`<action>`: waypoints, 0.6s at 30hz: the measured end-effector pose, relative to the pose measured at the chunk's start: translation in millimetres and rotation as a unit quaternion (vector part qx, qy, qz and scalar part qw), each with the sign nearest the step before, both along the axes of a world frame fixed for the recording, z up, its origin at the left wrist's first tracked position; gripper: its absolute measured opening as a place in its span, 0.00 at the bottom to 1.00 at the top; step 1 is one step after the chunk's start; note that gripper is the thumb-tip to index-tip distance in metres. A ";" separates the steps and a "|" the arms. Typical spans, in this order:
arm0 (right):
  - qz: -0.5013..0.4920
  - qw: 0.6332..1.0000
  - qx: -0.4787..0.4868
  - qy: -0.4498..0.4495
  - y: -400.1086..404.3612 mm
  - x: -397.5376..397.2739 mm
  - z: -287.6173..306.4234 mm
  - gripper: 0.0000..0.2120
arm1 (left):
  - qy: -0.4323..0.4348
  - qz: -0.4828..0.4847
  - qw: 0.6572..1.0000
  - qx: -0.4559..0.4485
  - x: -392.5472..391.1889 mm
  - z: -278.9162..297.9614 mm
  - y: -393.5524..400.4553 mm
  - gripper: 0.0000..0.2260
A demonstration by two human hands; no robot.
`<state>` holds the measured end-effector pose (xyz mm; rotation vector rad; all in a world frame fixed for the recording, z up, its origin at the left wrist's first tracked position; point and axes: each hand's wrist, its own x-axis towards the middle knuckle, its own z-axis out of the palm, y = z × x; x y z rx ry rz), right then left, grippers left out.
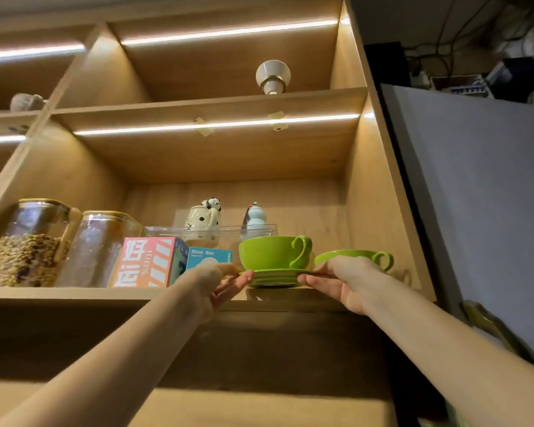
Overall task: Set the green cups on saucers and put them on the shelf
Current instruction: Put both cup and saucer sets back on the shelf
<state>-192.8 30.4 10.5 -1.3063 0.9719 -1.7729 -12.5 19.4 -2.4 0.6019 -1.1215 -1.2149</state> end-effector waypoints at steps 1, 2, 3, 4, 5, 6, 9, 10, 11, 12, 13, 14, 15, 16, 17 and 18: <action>-0.002 1.000 0.000 0.001 -3.7 1.1 -0.5 0.07 | -0.001 0.003 1.000 0.003 1.2 -0.6 -5.9 0.03; -0.002 1.000 0.002 0.002 -7.0 1.9 -1.2 0.07 | -0.002 0.007 1.000 0.005 1.8 0.0 -11.2 0.04; -0.002 1.000 0.004 0.002 -9.8 3.2 -1.6 0.07 | -0.002 0.011 1.000 0.005 2.5 0.5 -15.6 0.05; -0.004 1.000 0.005 0.003 -12.5 4.6 -1.8 0.06 | -0.002 0.013 1.000 0.004 3.1 1.0 -19.4 0.06; -0.008 1.000 0.006 0.003 -15.3 6.1 -1.9 0.06 | -0.002 0.015 1.000 0.004 3.3 1.2 -23.6 0.06; -0.014 1.000 0.006 0.001 -18.1 7.2 -1.6 0.07 | -0.002 0.016 1.000 0.003 3.2 1.3 -27.7 0.07; -0.027 0.999 0.011 -0.013 -28.2 11.7 1.0 0.10 | 0.014 0.016 1.000 0.006 2.2 -0.3 -34.6 0.05; -0.031 0.999 0.012 -0.012 -31.5 13.6 1.9 0.11 | 0.023 0.017 1.000 0.006 2.2 -0.6 -37.2 0.04; -0.034 0.999 0.013 -0.008 -34.8 15.5 2.9 0.11 | 0.031 0.019 0.999 0.005 2.1 -1.2 -39.2 0.05; -0.036 0.999 0.015 -0.001 -36.2 17.6 3.0 0.11 | 0.038 0.021 0.999 0.005 2.0 -1.2 -41.3 0.07; -0.037 0.999 0.015 0.007 -37.3 19.0 2.8 0.12 | 0.042 0.023 0.999 0.006 2.6 -1.7 -43.3 0.08; -0.038 0.999 0.017 0.020 -37.3 19.5 2.3 0.12 | 0.043 0.024 0.999 0.005 2.8 -1.8 -45.5 0.09; -0.040 0.998 0.022 0.039 -37.0 19.7 2.1 0.13 | 0.044 0.027 0.999 0.006 3.1 -1.9 -47.1 0.10; -0.041 0.997 0.029 0.065 -35.8 19.1 2.0 0.12 | 0.043 0.027 0.999 0.006 2.6 -2.1 -47.6 0.09; -0.037 0.995 0.034 0.088 -34.3 19.0 1.9 0.12 | 0.043 0.030 0.999 0.006 2.1 -1.9 -48.6 0.07; -0.031 0.993 0.039 0.104 -32.0 19.0 1.5 0.14 | 0.042 0.031 0.999 0.005 1.0 -1.8 -47.8 0.06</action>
